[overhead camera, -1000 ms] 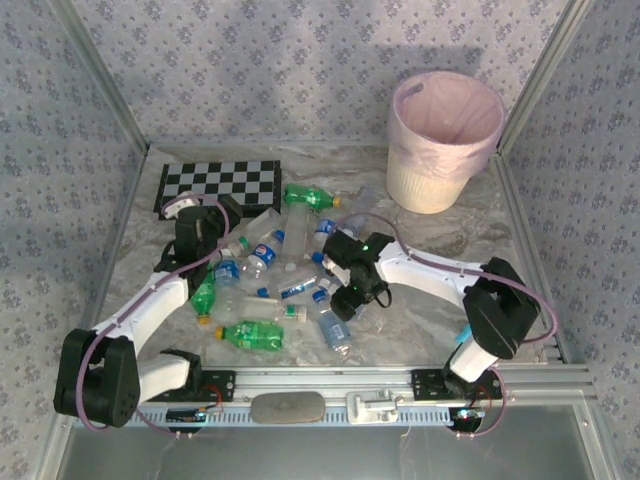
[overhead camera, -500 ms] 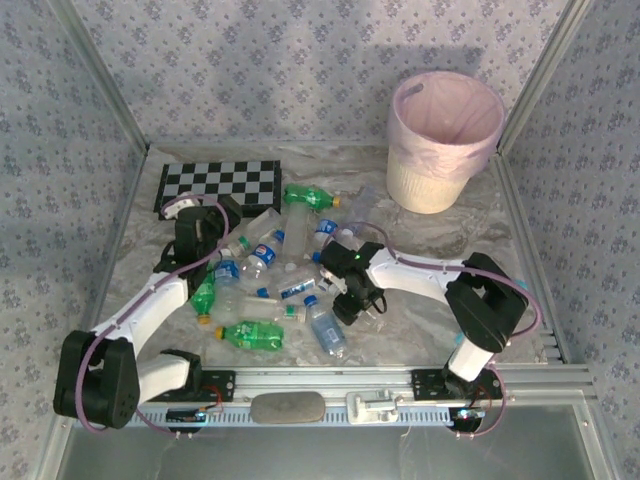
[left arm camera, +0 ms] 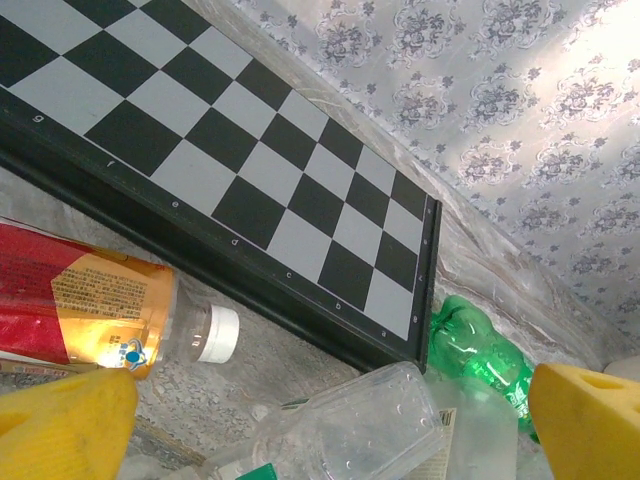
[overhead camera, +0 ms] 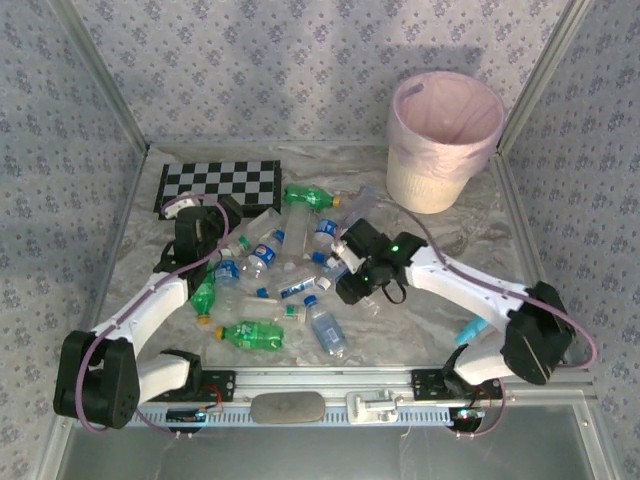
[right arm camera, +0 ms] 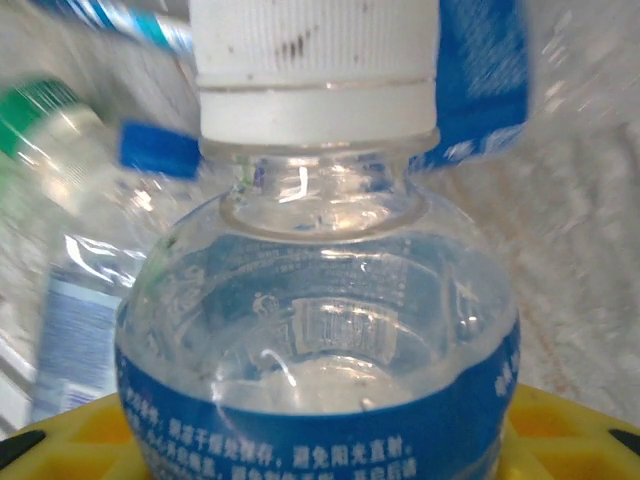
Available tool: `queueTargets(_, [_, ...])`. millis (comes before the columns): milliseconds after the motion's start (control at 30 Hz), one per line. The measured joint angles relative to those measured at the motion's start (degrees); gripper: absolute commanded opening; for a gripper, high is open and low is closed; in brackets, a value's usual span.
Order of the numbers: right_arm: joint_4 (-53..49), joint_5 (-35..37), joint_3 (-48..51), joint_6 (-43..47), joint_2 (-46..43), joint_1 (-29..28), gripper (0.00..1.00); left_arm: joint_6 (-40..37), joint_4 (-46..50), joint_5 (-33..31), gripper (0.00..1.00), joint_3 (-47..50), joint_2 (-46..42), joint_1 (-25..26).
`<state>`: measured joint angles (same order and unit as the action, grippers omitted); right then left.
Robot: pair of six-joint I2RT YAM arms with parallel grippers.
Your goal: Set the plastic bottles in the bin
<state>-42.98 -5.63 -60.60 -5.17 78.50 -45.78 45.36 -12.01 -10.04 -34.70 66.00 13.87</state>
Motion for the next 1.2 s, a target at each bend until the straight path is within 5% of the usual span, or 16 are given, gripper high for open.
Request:
queueTargets(533, [19.08,-6.25,-3.30,-6.27,-10.16,17.40,0.45,-7.80,-0.72,6.47,1.00,-5.29,5.51,4.48])
queueTargets(1200, [22.56,0.59,-31.52,-9.27,5.31,37.38,0.44,-11.93,5.22,9.44,1.00,-11.43,12.33,9.09])
